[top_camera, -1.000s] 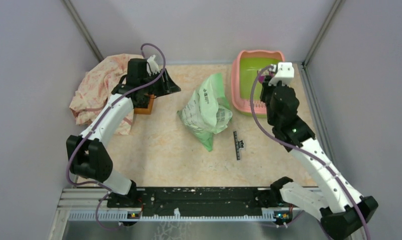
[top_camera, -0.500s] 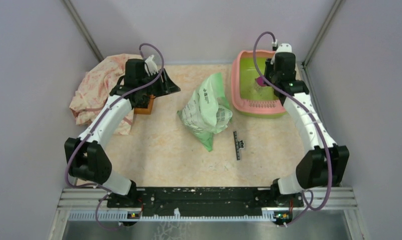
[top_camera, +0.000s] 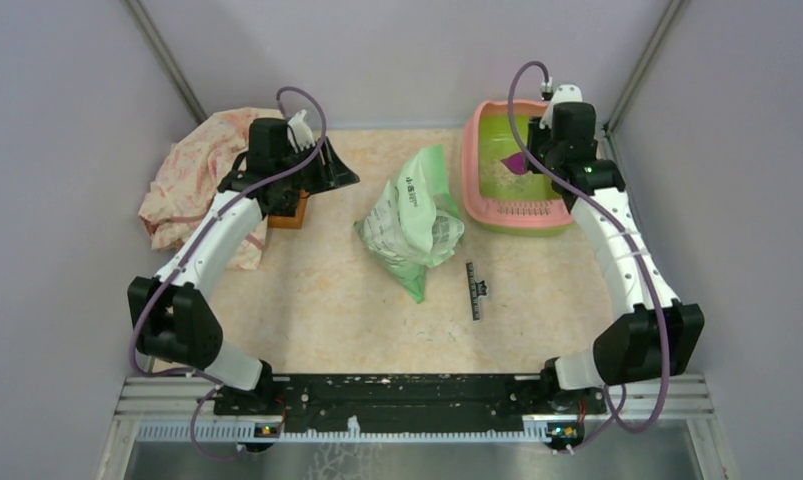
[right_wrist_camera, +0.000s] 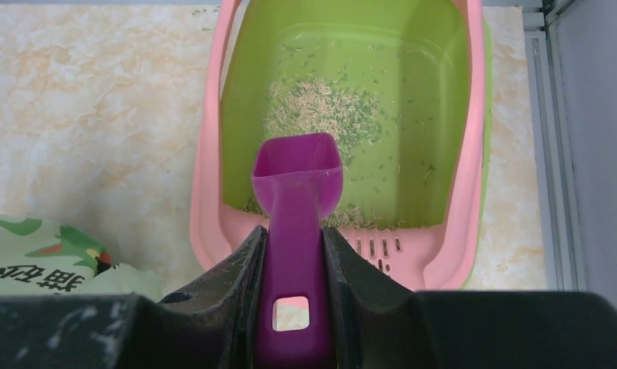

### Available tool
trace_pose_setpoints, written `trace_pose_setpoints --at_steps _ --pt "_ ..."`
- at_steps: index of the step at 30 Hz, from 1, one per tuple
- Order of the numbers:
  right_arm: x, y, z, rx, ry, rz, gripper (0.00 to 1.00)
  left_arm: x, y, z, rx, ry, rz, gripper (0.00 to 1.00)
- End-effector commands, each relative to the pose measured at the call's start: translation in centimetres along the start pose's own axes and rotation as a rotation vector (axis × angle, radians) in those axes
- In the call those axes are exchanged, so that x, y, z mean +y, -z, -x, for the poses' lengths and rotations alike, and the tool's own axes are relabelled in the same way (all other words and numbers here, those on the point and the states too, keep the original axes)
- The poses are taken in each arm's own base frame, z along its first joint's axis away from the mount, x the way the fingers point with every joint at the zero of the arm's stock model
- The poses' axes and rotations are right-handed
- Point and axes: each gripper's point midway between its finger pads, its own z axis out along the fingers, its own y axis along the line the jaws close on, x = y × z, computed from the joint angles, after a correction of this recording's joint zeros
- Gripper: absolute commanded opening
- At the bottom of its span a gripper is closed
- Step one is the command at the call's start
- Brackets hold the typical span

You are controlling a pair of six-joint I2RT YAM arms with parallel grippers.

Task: Fill the litter box with clean litter
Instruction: Pour the cat litter into the litter box.

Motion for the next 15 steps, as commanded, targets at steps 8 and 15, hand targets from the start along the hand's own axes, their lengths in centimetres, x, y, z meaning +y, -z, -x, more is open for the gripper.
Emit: trace_pose_setpoints --at_steps 8,15 --pt "2.6 11.8 0.1 -0.281 -0.029 0.231 0.00 -0.6 1.5 0.8 -0.038 -0.026 0.002 0.51" --pt "4.6 18.9 -2.8 -0.232 0.029 0.400 0.00 -0.3 1.4 0.8 -0.037 -0.028 0.016 0.51"
